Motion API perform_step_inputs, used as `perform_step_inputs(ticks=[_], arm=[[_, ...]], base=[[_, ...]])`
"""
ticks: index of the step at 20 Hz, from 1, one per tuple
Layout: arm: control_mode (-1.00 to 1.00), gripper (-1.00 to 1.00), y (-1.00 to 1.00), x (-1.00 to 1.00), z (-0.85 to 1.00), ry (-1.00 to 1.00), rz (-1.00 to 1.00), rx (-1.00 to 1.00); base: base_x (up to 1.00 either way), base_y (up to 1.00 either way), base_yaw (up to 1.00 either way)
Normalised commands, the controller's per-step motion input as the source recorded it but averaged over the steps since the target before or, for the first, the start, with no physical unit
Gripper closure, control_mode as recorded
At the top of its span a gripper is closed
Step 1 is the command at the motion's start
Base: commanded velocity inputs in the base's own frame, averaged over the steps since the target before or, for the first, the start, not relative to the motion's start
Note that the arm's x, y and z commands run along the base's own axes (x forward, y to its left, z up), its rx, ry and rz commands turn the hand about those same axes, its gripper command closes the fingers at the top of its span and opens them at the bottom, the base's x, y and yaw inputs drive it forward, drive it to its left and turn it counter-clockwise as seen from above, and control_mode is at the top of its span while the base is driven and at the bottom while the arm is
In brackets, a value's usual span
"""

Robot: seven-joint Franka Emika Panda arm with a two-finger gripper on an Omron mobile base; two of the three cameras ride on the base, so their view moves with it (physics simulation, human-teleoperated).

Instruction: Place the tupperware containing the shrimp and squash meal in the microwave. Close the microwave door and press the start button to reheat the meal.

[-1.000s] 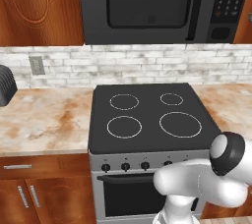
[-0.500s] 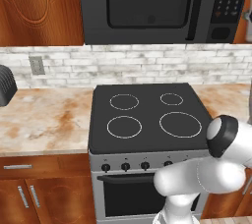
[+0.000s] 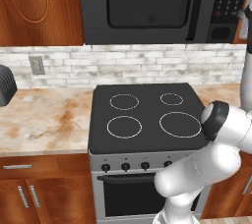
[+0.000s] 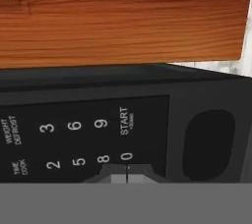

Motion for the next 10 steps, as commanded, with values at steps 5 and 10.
perform_step_inputs(ticks=[5, 10], arm=[[-1.00, 1.00, -0.18, 0.41, -0.06, 0.00, 0.00, 0.08], [-1.00, 1.00, -0.17, 0.41, -0.07, 0.00, 0.00, 0.07]], base=[[0.00, 0.00, 0.00], [0.00, 0.00, 0.00]])
